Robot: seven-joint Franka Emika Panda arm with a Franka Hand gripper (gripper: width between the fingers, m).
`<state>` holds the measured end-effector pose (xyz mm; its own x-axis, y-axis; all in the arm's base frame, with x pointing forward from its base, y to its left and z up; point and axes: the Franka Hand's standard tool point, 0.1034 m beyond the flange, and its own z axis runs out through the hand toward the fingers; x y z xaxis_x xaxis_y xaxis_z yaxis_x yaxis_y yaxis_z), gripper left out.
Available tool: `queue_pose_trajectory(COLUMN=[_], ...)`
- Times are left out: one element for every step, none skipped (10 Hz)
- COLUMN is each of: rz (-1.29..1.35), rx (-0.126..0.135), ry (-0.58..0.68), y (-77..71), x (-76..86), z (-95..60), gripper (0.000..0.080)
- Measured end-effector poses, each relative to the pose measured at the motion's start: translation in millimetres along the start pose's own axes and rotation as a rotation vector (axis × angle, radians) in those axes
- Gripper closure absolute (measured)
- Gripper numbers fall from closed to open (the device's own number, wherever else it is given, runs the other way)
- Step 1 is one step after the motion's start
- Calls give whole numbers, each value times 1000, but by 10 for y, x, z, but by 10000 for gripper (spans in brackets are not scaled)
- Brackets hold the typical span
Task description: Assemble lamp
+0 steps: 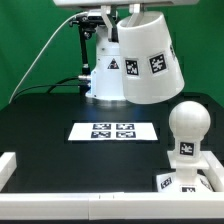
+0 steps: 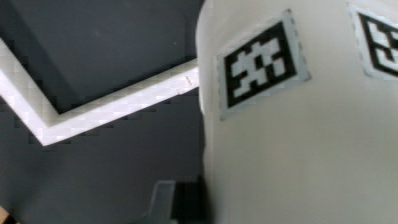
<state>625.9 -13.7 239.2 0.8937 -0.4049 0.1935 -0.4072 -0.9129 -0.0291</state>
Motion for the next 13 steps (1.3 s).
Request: queue_pose_trajectory(rz=[-18,-63,-79,-89,-98,-100,-91,-95,-102,-108,-113,-114,-115], rx=[-28,-51,-55,-58,-60,-62,-69,-76,-84,-79,-76,-78,-78], ry=[3,4,1,3,8,13,13,14,16,39,46,42,42], y=[-76,-212,-277,-326,-371,-376,-411,-475,-500,-513,-505,-504,-505], x=[-63,-147,-192,-222,-247,-247,-262,-264,-254,-245,-279,-280,-280], z=[13,30,77,143,214,281,364,450,518,617,676,668,672], gripper=[752,752,752,752,752,752,752,752,752,752,752,752,696])
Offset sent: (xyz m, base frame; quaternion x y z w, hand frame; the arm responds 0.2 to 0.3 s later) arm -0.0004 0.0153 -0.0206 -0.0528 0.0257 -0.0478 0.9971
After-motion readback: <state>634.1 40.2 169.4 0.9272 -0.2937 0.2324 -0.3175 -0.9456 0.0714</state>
